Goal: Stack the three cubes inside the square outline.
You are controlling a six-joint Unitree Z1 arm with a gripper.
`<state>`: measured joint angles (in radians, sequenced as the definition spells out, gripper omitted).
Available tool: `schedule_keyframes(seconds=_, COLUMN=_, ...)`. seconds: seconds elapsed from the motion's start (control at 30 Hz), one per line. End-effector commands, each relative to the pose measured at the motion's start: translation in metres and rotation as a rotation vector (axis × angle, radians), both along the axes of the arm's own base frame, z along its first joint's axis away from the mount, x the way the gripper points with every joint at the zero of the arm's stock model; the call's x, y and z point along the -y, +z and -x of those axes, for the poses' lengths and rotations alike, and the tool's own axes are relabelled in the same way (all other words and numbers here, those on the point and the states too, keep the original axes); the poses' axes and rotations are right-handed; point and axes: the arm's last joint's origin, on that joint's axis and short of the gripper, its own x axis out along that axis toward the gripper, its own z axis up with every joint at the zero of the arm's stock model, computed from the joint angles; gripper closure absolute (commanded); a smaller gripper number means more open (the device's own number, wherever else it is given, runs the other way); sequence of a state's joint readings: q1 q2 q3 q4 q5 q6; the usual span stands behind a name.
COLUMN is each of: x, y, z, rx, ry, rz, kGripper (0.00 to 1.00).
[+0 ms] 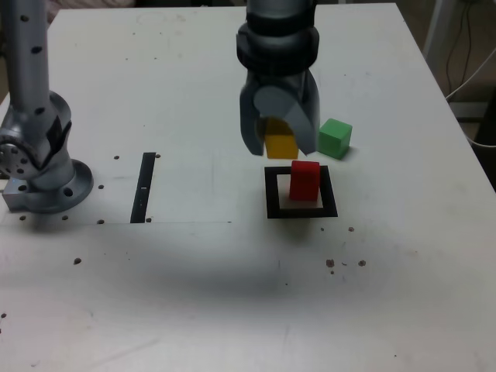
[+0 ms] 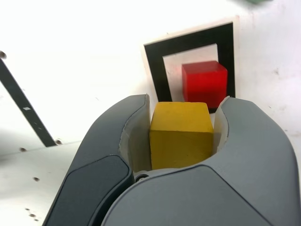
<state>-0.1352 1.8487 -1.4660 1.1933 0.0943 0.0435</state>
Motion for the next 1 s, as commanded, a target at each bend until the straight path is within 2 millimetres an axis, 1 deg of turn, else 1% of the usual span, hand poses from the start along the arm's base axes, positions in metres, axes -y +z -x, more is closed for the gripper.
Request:
schedule_keyframes(seconds=0.0, x=0.007, y=-0.004, z=-0.005, rx=0.003, ry=0.007, rz=0.001, kGripper=0.96)
schedule_keyframes(seconds=0.13, x=0.014, y=-0.007, z=-0.011, rx=0.009, ry=0.015, rz=0.002, kGripper=0.96)
schedule_keyframes(seconds=0.27, x=0.015, y=-0.009, z=-0.019, rx=0.012, ry=0.018, rz=0.001, kGripper=0.96)
schedule_keyframes(seconds=0.43, x=0.012, y=-0.014, z=-0.026, rx=0.002, ry=0.03, rz=-0.004, kGripper=0.96)
schedule_keyframes(seconds=0.7, x=0.005, y=-0.023, z=-0.031, rx=-0.021, ry=0.051, rz=-0.029, kGripper=0.95)
schedule_keyframes(seconds=0.97, x=0.004, y=-0.028, z=-0.037, rx=-0.011, ry=0.055, rz=-0.027, kGripper=0.95)
